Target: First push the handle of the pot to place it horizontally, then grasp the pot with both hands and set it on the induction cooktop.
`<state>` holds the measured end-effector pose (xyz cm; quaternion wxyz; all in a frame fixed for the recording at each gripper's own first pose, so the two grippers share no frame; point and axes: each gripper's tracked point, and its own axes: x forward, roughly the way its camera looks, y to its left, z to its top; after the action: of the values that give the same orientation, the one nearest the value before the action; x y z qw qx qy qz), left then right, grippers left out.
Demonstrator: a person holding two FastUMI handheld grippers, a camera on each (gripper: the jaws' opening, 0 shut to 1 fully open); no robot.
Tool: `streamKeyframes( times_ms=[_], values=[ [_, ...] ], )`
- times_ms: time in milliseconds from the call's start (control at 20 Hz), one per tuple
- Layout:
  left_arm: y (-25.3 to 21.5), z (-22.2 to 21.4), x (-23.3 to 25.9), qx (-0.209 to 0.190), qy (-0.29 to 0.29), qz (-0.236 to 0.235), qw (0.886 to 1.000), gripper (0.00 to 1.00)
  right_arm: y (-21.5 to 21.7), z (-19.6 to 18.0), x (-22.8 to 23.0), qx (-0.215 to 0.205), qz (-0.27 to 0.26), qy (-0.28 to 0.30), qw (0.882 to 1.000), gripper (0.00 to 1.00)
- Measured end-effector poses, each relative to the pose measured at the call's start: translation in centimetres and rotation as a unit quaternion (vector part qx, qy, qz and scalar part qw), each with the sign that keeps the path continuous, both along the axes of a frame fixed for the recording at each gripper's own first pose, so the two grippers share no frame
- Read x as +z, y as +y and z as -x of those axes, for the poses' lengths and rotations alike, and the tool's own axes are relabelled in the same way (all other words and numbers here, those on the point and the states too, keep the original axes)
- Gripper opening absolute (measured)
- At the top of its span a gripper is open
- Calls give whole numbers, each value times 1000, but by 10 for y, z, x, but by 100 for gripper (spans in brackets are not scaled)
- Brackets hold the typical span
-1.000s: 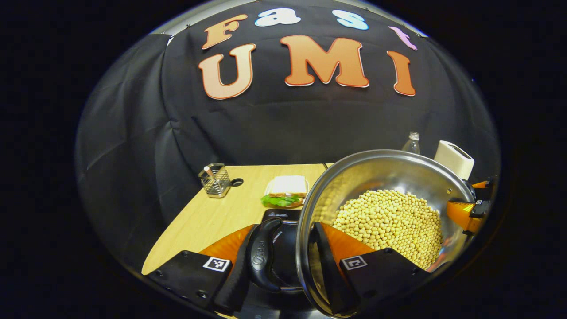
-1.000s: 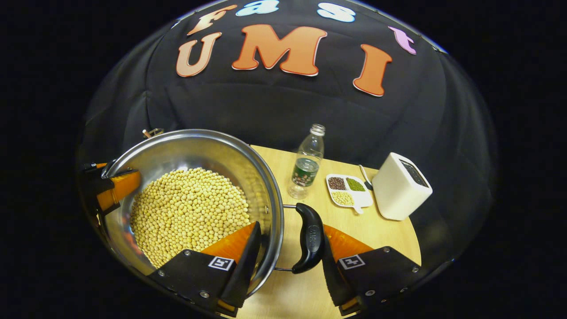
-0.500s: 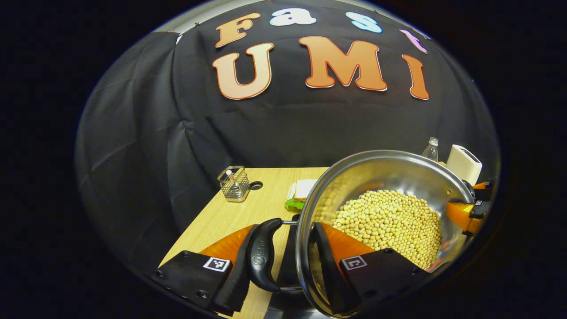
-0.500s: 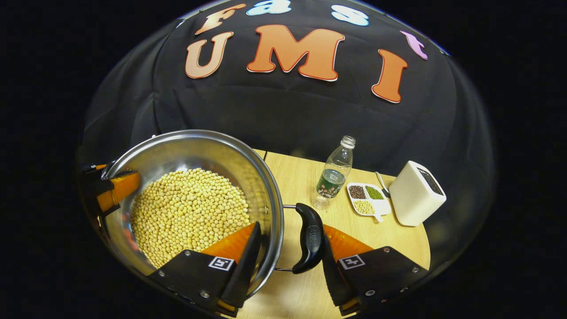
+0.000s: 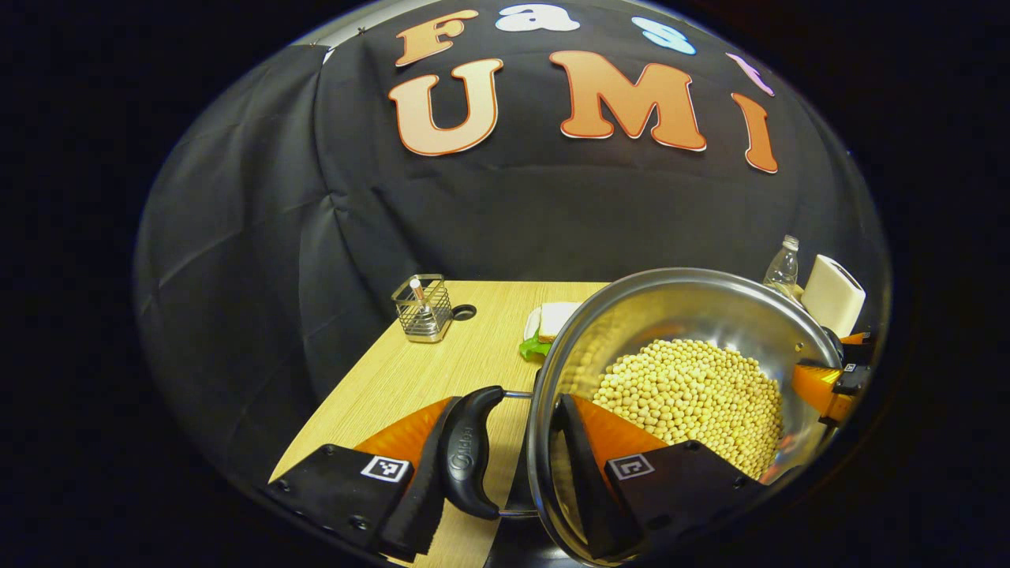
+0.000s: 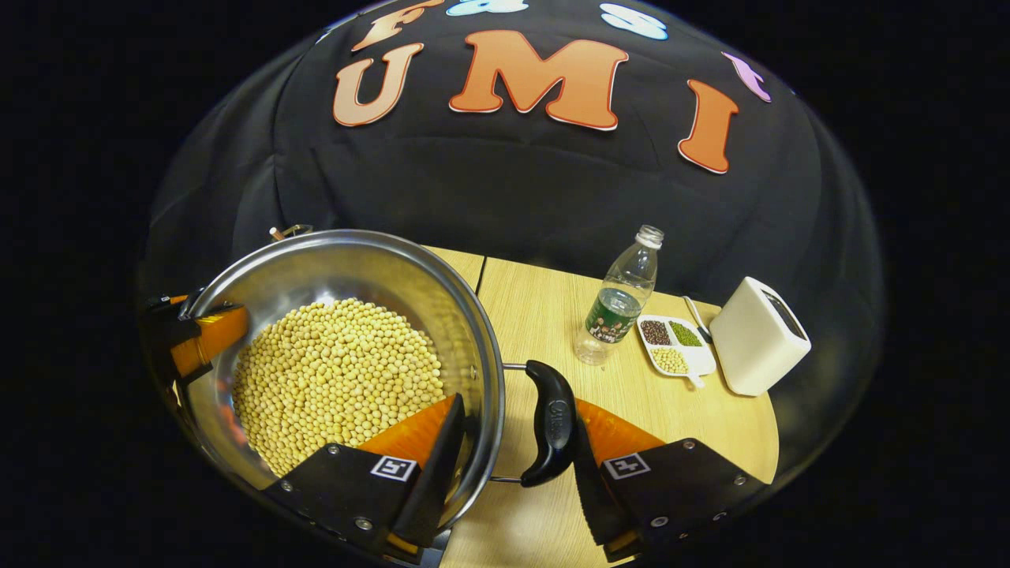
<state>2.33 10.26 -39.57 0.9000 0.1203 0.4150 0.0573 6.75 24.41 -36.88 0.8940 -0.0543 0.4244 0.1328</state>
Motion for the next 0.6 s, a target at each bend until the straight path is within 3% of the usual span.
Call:
streamKeyframes(
  times_ms=[100,600],
  values=[
    [0,1,-5,1,6,3,1000,75,0,-1,1,-3,2,2,1000,72],
    [14,6,-30,18,27,11,999,77,2,-1,0,-1,12,18,1000,71]
  ],
)
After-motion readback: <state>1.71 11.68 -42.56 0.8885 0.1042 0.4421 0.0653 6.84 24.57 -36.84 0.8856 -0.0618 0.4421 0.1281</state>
